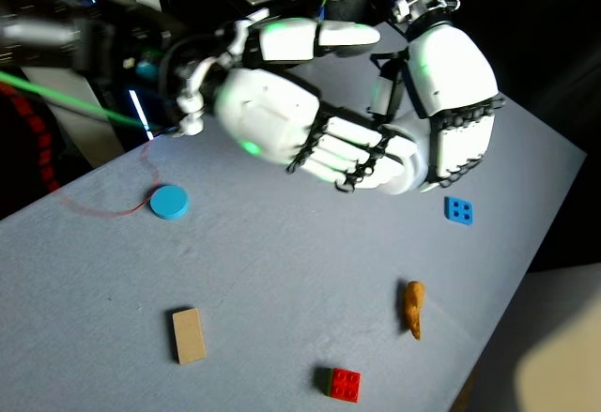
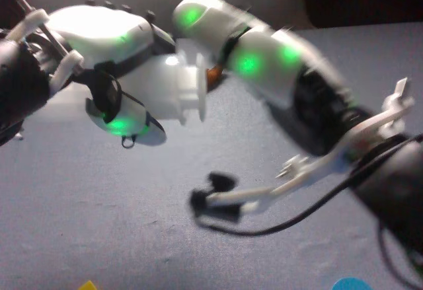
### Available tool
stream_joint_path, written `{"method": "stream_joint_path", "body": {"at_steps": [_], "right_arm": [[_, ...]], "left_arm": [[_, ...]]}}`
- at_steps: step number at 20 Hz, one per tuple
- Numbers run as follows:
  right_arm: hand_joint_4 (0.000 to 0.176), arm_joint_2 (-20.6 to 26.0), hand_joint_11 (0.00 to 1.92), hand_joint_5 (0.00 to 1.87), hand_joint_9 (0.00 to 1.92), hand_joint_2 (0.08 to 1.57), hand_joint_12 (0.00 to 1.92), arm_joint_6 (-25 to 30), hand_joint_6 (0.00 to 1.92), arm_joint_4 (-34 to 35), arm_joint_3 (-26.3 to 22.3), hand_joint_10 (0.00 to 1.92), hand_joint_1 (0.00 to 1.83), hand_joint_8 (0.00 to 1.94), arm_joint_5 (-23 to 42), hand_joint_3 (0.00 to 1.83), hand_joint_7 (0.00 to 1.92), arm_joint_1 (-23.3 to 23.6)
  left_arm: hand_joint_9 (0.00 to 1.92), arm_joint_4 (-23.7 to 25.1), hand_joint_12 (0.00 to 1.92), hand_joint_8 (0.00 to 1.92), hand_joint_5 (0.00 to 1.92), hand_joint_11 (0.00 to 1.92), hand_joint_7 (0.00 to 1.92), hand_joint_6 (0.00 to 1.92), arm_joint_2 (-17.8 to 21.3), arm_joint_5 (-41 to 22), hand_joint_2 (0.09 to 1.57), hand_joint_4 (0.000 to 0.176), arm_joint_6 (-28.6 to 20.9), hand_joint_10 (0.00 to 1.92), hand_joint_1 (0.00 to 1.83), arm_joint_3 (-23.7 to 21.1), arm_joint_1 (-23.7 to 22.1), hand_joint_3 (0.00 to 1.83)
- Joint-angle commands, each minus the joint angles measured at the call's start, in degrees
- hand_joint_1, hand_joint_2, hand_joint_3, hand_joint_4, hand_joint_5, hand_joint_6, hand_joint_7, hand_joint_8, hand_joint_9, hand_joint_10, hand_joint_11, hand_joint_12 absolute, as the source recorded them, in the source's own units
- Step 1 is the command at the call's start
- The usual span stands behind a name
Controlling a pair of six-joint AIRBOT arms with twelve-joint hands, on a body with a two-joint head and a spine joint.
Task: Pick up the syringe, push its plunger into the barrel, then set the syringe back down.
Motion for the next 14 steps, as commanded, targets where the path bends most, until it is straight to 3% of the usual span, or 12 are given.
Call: {"method": "stream_joint_path", "body": {"at_steps": [1, 7, 9, 12, 14], "right_arm": [[0.0, 1.2, 0.0, 0.14, 0.08, 1.13, 0.36, 0.9, 0.0, -4.0, -0.5, 0.0, 0.22, 0.0, 3.6, 0.0, 0.09, 0.2], [0.0, 10.2, 0.0, 0.14, 0.1, 1.12, 0.36, -0.1, 0.0, -4.3, -4.0, 0.0, 0.21, 0.0, 3.0, 0.0, 0.11, -1.2], [0.0, 12.9, 0.0, 0.12, 0.08, 1.14, 0.32, -3.3, 0.0, -7.1, -4.4, 0.0, 0.2, 0.0, 0.3, 0.0, 0.09, -2.0], [0.0, 16.1, 0.0, 0.14, 0.1, 1.13, 0.36, -7.7, 0.0, -17.1, -4.4, 0.01, 0.22, 0.0, -3.4, 0.0, 0.11, -2.6], [0.0, 17.0, 0.0, 0.14, 0.11, 1.12, 0.37, -10.1, 0.0, -18.4, -4.0, 0.0, 0.23, 0.0, -6.3, 0.0, 0.11, -2.2]], "left_arm": [[0.88, 2.8, 1.21, 1.2, 0.92, 0.73, 0.84, 1.0, 0.0, 3.7, 1.14, 0.0, 0.3, 1.26, 1.37, 0.0, -0.7, 0.0], [0.9, 2.8, 1.14, 1.19, 0.9, 0.77, 0.86, 1.0, -0.6, 3.7, 1.14, 0.0, 0.3, 1.24, 1.37, -0.2, 0.7, 0.0], [0.88, 2.8, 1.13, 1.22, 0.92, 0.74, 0.84, 0.99, -1.6, 4.2, 1.14, 0.0, 0.3, 1.26, 1.37, -0.2, 1.5, 0.0], [0.89, 2.3, 1.14, 1.18, 0.92, 0.76, 0.86, 0.98, -3.5, 4.4, 1.14, 0.0, 0.3, 1.25, 1.37, 0.0, 3.2, 0.0], [0.9, 2.2, 1.13, 1.16, 0.91, 0.73, 0.89, 0.97, -4.8, 5.4, 1.13, 0.0, 0.3, 1.24, 1.37, -0.1, 4.7, 0.0]]}}
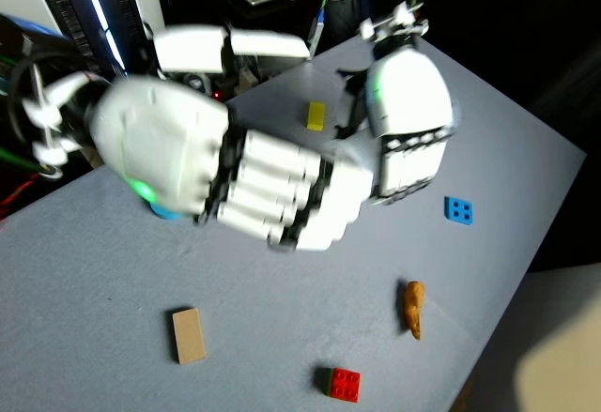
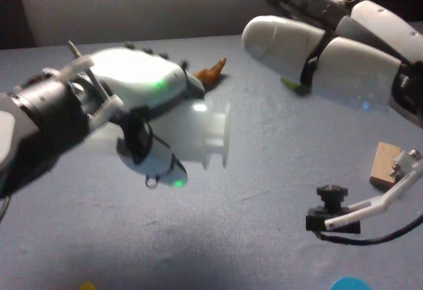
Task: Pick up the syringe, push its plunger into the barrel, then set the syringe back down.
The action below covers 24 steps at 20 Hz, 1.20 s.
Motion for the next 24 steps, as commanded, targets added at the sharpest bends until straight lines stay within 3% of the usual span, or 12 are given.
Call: {"method": "stream_joint_path", "body": {"at_steps": [1, 5, 9, 13, 17, 18, 20, 24], "right_arm": [[0.0, 0.3, 0.0, 0.14, 0.11, 1.13, 0.39, -0.6, 0.0, -2.1, 0.6, 0.0, 0.23, 0.0, 1.7, 0.0, 0.11, 0.9], [0.0, 1.3, 0.0, 0.14, 0.1, 1.14, 0.36, -3.5, 0.0, -3.0, 3.1, 0.0, 0.21, 0.0, -4.2, 0.0, 0.11, 1.0], [0.0, 2.2, 0.0, 0.12, 0.08, 1.14, 0.27, -12.3, 0.0, -7.0, 5.7, 0.0, 0.2, 0.0, -12.6, 0.0, 0.09, 2.4], [0.0, 3.6, 0.0, 0.13, 0.1, 1.14, 0.32, -25.0, 0.0, -7.3, 8.1, 0.01, 0.19, 0.0, -31.0, 0.0, 0.1, 9.1], [0.0, 4.6, 0.0, 0.14, 0.1, 1.13, 0.31, -32.0, 0.0, -7.4, 8.7, 0.0, 0.19, 0.0, -37.1, 0.0, 0.11, 12.5], [0.0, 4.9, 0.0, 0.14, 0.1, 1.13, 0.31, -33.7, 0.0, -7.4, 8.6, 0.0, 0.2, 0.0, -38.3, 0.0, 0.11, 12.8], [0.0, 5.8, 0.0, 0.15, 0.11, 1.13, 0.33, -36.5, 0.0, -7.4, 8.0, 0.0, 0.2, 0.0, -38.4, 0.0, 0.12, 12.8], [0.0, 6.8, 0.0, 0.15, 0.12, 1.12, 0.32, -41.2, 0.0, -7.4, 7.8, 0.0, 0.22, 0.0, -38.3, 0.0, 0.12, 12.5]], "left_arm": [[0.9, 2.1, 1.16, 1.15, 0.92, 0.72, 0.9, 0.96, -0.4, 4.9, 1.13, 0.0, 0.3, 1.24, 1.37, 0.1, -0.1, 0.0], [0.88, 1.9, 1.17, 1.19, 0.93, 0.72, 0.86, 0.97, -3.1, 8.3, 1.14, 0.0, -2.3, 1.26, 1.37, 0.5, 2.3, 0.0], [0.87, 1.9, 1.19, 1.21, 0.9, 0.7, 0.86, 0.99, -5.9, 9.6, 1.15, 0.0, -2.6, 1.27, 1.37, 1.6, 3.8, 0.0], [0.89, 1.9, 1.15, 1.19, 0.91, 0.74, 0.87, 0.99, -9.7, 10.0, 1.14, 0.0, -2.6, 1.25, 1.37, 4.2, 5.4, 0.0], [0.88, 3.5, 1.16, 1.18, 0.91, 0.73, 0.87, 1.0, -11.7, 9.3, 1.14, 0.0, -2.6, 1.26, 1.37, 5.8, 6.8, 0.0], [0.84, 3.5, 1.26, 1.2, 0.9, 0.66, 0.86, 1.0, -11.8, 9.4, 1.15, 0.0, -2.6, 1.31, 1.37, 6.0, 7.1, 0.0], [0.9, 3.5, 1.18, 1.16, 0.91, 0.71, 0.89, 0.98, -11.8, 9.4, 1.13, 0.0, -2.6, 1.23, 1.37, 6.3, 7.4, 0.0], [0.88, 3.5, 1.14, 1.16, 0.92, 0.72, 0.88, 0.99, -11.9, 9.4, 1.14, 0.0, -2.6, 1.25, 1.37, 6.9, 7.6, 0.0]]}}
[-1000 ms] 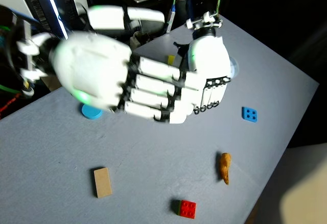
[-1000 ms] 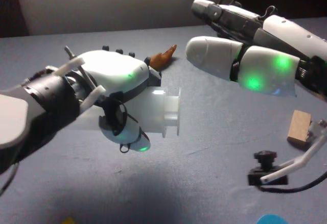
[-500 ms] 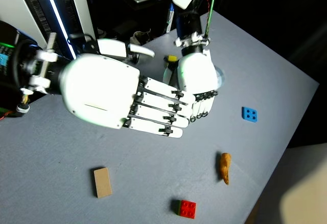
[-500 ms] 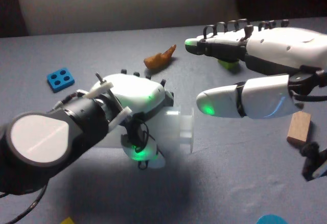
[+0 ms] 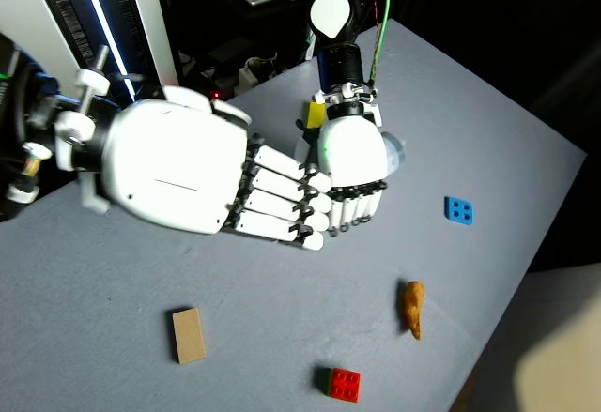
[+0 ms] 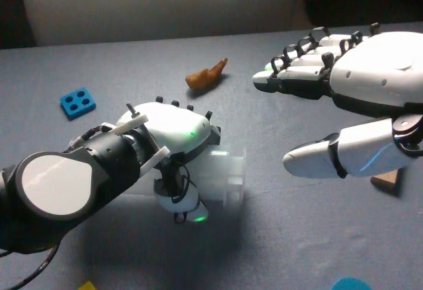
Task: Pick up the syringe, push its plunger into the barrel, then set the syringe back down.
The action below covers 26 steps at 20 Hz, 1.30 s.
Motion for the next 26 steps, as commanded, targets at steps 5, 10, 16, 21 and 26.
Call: {"method": "stream_joint_path", "body": {"at_steps": [5, 10, 16, 21, 26], "right_arm": [[0.0, 0.2, 0.0, 0.13, 0.09, 1.14, 0.27, -1.4, 0.0, -0.1, -0.1, 0.0, 0.19, 0.0, 6.9, 0.0, 0.1, -0.3], [0.0, 0.3, 0.0, 0.14, 0.1, 1.14, 0.31, -1.4, 0.01, -0.1, -0.1, 0.01, 0.2, 0.01, 7.6, 0.0, 0.11, -0.6], [0.0, 0.3, 0.0, 0.15, 0.1, 1.14, 0.33, -1.4, 0.0, -0.1, -0.1, 0.01, 0.22, 0.01, 7.9, 0.0, 0.11, -0.8], [0.0, 0.3, 0.0, 0.14, 0.1, 1.15, 0.35, -1.4, 0.0, -0.1, -0.1, 0.0, 0.21, 0.0, 7.9, 0.0, 0.11, -0.8], [0.0, 0.3, 0.0, 0.13, 0.09, 1.15, 0.29, -1.3, 0.0, -0.1, -0.1, 0.0, 0.19, 0.0, 8.0, 0.0, 0.1, -0.9]], "left_arm": [[0.89, 2.9, 1.16, 1.15, 0.87, 0.73, 0.9, 1.04, -0.1, 2.9, 1.14, 0.0, -0.3, 1.25, 1.37, 0.3, -0.6, 0.0], [0.86, 2.9, 1.23, 1.19, 0.78, 0.67, 0.88, 1.12, -0.1, 2.9, 1.17, 0.0, -0.4, 1.34, 1.36, 0.1, -0.6, 0.0], [0.65, 2.9, 1.24, 0.38, 0.66, 0.4, 0.71, 0.66, -0.4, 3.7, 1.17, 0.0, -1.0, 0.5, 0.93, -0.1, 0.1, 0.0], [0.39, 2.9, 0.91, 0.0, 0.43, 0.02, 0.41, 0.0, -0.7, 4.0, 1.09, 0.0, -1.6, 0.0, 0.61, 0.0, 0.1, 0.0], [0.0, 2.9, 0.02, 0.0, 0.01, 0.0, 0.0, 0.0, -0.8, 4.1, 0.96, 0.014, -2.2, 0.0, 0.25, -0.2, -0.3, 0.0]]}}
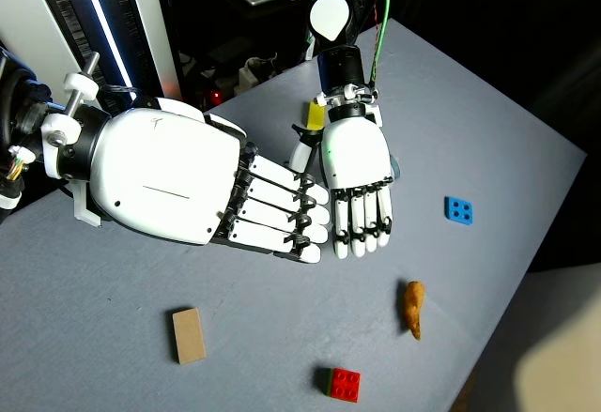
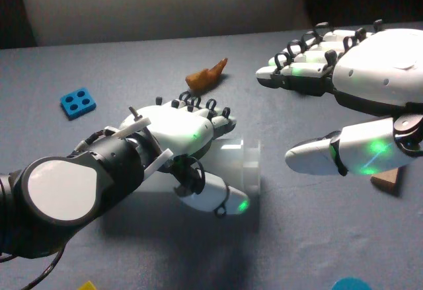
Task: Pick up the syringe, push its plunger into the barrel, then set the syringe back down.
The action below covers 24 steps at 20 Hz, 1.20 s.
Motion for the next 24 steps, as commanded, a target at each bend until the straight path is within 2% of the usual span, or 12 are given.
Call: {"method": "stream_joint_path", "body": {"at_steps": [1, 4, 7, 12, 13, 16, 19, 20, 21, 22, 23, 24], "right_arm": [[0.0, 0.3, 0.0, 0.13, 0.09, 1.15, 0.29, 0.1, 0.0, -0.1, -0.1, 0.0, 0.19, 0.0, 5.4, 0.0, 0.1, 0.4], [0.0, 0.3, 0.0, 0.13, 0.08, 1.15, 0.31, 0.1, 0.0, -0.1, -0.1, 0.0, 0.2, 0.0, 5.4, 0.0, 0.09, 0.3], [0.0, 0.3, 0.0, 0.15, 0.11, 1.14, 0.36, 0.2, 0.0, -0.1, -0.1, 0.0, 0.21, 0.0, 5.4, 0.0, 0.12, 0.3], [0.0, 0.4, 0.0, 0.12, 0.09, 1.15, 0.34, 0.3, 0.0, -0.1, -0.1, 0.0, 0.2, 0.0, 5.4, 0.0, 0.09, 0.3], [0.0, 0.4, 0.0, 0.12, 0.09, 1.15, 0.32, 0.3, 0.0, -0.1, -0.1, 0.0, 0.19, 0.0, 5.4, 0.0, 0.09, 0.3], [0.0, 0.5, 0.0, 0.13, 0.12, 1.14, 0.43, 0.3, 0.0, -0.1, -0.1, 0.0, 0.23, 0.0, 5.8, 0.0, 0.12, 0.4], [0.0, 0.7, 0.0, 0.14, 0.12, 1.14, 0.46, 0.2, 0.0, -0.1, -0.1, 0.0, 0.23, 0.0, 6.2, 0.0, 0.12, 0.6], [0.0, 0.7, 0.0, 0.18, 0.16, 1.13, 0.55, 0.2, 0.01, 0.2, -0.1, 0.01, 0.26, 0.01, 6.2, 0.0, 0.16, 0.7], [0.0, 0.7, 0.0, 0.26, 0.26, 1.12, 0.76, 0.2, 0.01, 0.3, -0.1, 0.01, 0.26, 0.0, 6.1, 0.0, 0.25, 0.7], [0.0, 0.7, 0.04, 0.35, 0.35, 1.11, 0.88, 0.2, 0.01, 0.3, -0.1, 0.01, 0.28, 0.01, 6.0, 0.0, 0.35, 0.7], [0.0, 0.7, 0.18, 0.52, 0.54, 1.11, 1.01, 0.1, 0.02, 0.3, -0.1, 0.04, 0.31, 0.02, 6.0, 0.0, 0.54, 0.6], [0.0, 0.7, 0.29, 0.64, 0.7, 1.14, 1.13, 0.1, 0.02, 0.3, -0.1, 0.06, 0.32, 0.02, 6.0, 0.0, 0.69, 0.6]], "left_arm": [[0.0, 2.6, 0.02, 0.0, 0.01, 0.0, 0.0, 0.0, -0.2, 3.0, 0.96, 0.014, -0.2, 0.0, 0.25, -0.1, -0.9, 0.0], [0.0, 2.6, 0.0, 0.0, 0.0, 0.0, 0.0, 0.0, 0.2, 2.3, 0.91, 0.018, -0.2, 0.0, 0.19, -0.3, -2.0, 0.0], [0.0, 2.6, 0.0, 0.0, 0.0, 0.0, 0.0, 0.0, 1.3, 1.9, 0.92, 0.012, -0.2, 0.0, 0.2, -0.8, -3.5, 0.0], [0.0, 2.3, 0.01, 0.0, 0.0, 0.01, 0.0, 0.0, 5.4, 2.0, 0.93, 0.007, 0.7, 0.0, 0.2, -2.5, -6.0, 0.0], [0.02, -0.8, 0.02, 0.0, 0.01, 0.04, 0.0, 0.0, 6.4, 2.0, 0.93, 0.008, 4.0, 0.01, 0.2, -3.0, -6.8, 0.0], [0.02, -5.5, 0.02, 0.0, 0.02, 0.04, 0.0, 0.01, 10.2, 2.1, 0.95, 0.005, 8.8, 0.01, 0.21, -4.5, -8.8, 0.01], [0.05, -9.7, 0.04, 0.01, 0.05, 0.06, 0.02, 0.02, 13.4, 3.7, 0.97, 0.002, 11.9, 0.01, 0.23, -6.5, -10.3, 0.01], [0.06, -11.5, 0.05, 0.0, 0.07, 0.06, 0.06, 0.01, 14.9, 5.1, 0.99, 0.003, 12.6, 0.01, 0.2, -7.9, -10.6, 0.0], [0.16, -13.9, 0.11, 0.0, 0.13, 0.12, 0.14, 0.0, 15.9, 5.8, 1.0, 0.003, 14.9, 0.01, 0.22, -8.9, -11.1, 0.0], [0.27, -15.9, 0.39, 0.01, 0.19, 0.12, 0.22, 0.01, 16.8, 6.3, 1.0, 0.004, 17.3, 0.0, 0.23, -9.8, -11.8, 0.0], [0.53, -18.1, 0.78, 0.02, 0.38, 0.26, 0.43, 0.02, 18.0, 7.0, 1.03, 0.005, 19.7, 0.05, 0.24, -11.1, -12.7, 0.0], [0.69, -19.0, 1.02, 0.03, 0.5, 0.35, 0.58, 0.01, 18.5, 7.5, 1.07, 0.001, 20.3, 0.09, 0.23, -11.7, -13.2, 0.0]]}}
